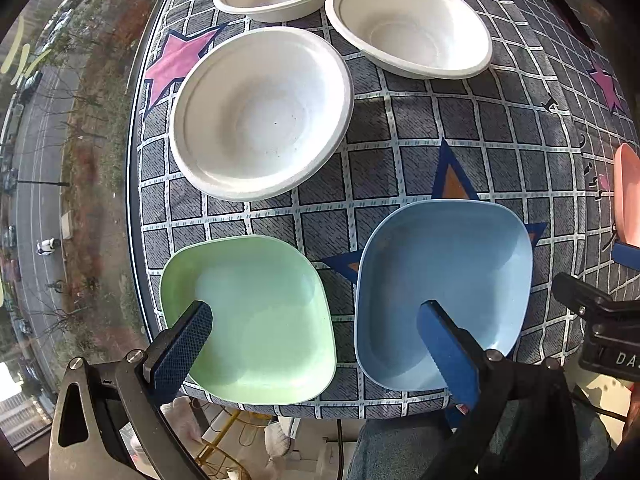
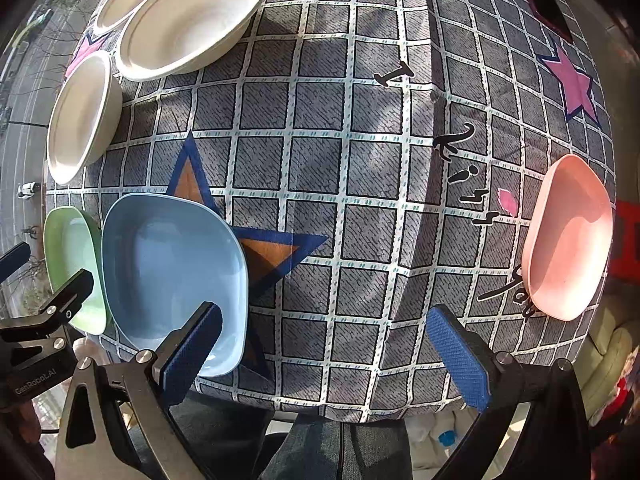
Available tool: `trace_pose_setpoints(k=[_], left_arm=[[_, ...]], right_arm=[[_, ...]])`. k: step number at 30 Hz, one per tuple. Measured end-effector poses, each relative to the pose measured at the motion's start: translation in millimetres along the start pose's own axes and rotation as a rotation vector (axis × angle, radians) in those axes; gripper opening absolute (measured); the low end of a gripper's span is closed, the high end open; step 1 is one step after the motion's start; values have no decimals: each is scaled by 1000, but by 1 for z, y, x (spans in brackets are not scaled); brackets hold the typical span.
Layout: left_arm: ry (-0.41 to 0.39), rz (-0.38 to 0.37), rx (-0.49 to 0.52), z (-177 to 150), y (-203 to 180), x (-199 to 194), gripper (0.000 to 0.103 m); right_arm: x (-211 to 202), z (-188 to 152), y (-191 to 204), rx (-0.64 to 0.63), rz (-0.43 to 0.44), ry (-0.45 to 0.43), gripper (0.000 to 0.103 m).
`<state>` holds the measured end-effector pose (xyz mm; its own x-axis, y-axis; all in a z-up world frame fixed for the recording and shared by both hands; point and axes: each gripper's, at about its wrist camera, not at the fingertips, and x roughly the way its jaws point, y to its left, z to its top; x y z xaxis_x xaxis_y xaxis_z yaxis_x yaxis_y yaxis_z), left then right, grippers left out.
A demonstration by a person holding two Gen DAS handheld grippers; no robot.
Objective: Organize plates and bowls
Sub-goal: 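Move both grippers toward the rim of the blue plate, then close both grippers on the blue plate rim and lift it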
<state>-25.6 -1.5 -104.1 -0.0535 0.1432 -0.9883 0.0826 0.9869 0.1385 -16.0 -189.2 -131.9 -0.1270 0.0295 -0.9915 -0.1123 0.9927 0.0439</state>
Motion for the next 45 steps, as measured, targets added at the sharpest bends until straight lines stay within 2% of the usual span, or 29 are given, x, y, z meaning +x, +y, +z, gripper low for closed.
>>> trace_pose_setpoints(k=[5,7,9,14,18,25,31,32,34,35,38,41,42,45], left_arm=[[20,17,4,-4,1,3,103],[-23,101,-5,8,1,3,103],[-13,107,-4,6,2,-1,103],[19,63,9,2,-5,11,103],[27,50,26,2,-15,15,103],[33,29,79,2,-41,23,103],[33,-7,127,6,-68,32,103],[31,-10,129,7,-72,33,103],[23,-19,132,10,-79,35,103],[18,-21,129,11,-83,35,103],[7,-23,123,19,-95,40,103],[-29,1,124,38,-112,46,103],[-40,9,125,45,-122,49,103],[-40,22,150,50,-143,60,103]], right_arm=[[26,-1,14,-29,0,23,103],[37,1,20,-43,-3,28,103],[49,3,27,-60,-21,29,103],[74,-1,38,-101,-96,39,103],[86,-5,19,-58,-82,38,103],[101,-27,-34,28,-151,34,103],[122,-52,-75,134,-134,56,103],[106,-60,-86,141,-137,52,103],[106,-67,-95,147,-110,43,103],[88,-67,-109,151,-120,32,103],[76,-61,-103,184,-81,41,103],[89,-69,-103,204,-33,53,103],[96,-66,-90,199,0,76,103],[103,-76,-89,188,1,61,103]])
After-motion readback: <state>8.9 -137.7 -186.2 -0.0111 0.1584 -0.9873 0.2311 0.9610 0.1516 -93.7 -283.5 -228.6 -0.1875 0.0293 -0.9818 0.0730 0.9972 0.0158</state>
